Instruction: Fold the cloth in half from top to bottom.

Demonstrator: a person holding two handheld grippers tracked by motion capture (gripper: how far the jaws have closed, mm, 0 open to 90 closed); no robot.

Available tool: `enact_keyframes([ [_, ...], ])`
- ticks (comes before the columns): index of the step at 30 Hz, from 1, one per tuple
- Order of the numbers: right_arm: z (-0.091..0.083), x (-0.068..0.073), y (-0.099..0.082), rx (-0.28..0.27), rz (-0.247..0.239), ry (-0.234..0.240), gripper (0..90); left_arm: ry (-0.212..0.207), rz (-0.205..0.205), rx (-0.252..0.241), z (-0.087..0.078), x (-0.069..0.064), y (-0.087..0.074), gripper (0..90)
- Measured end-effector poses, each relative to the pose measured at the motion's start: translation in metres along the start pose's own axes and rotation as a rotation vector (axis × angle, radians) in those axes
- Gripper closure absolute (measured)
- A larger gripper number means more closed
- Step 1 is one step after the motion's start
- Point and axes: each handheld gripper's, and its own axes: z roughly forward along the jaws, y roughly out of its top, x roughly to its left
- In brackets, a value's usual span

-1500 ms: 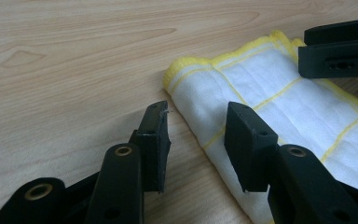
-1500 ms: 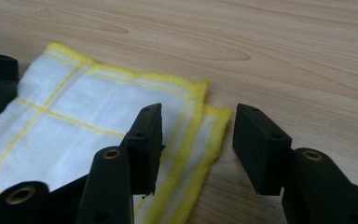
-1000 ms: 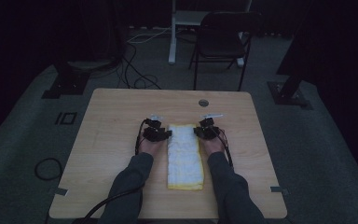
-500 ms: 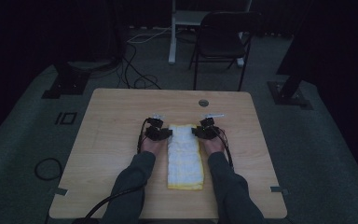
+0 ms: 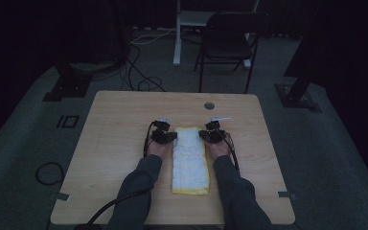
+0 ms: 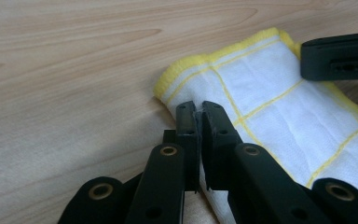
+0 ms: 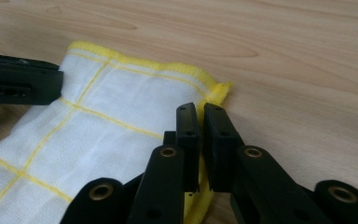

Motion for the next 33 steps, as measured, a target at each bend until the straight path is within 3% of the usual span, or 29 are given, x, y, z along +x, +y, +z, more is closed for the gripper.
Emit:
enact_keyframes([
  [3, -0.003, -0.001, 0.002, -0.025, 0.008, -0.001, 86.8, 0.001, 0.001, -0.020, -0.003, 0.000, 0.003, 87.4],
  [13, -0.020, 0.003, 0.013, -0.091, -0.030, 0.002, 87.0, -0.016, 0.037, -0.086, -0.021, -0.004, 0.017, 87.4],
  [33, -0.039, 0.006, 0.023, -0.159, -0.050, 0.011, 87.0, -0.036, 0.058, -0.137, -0.036, -0.010, 0.031, 87.3],
])
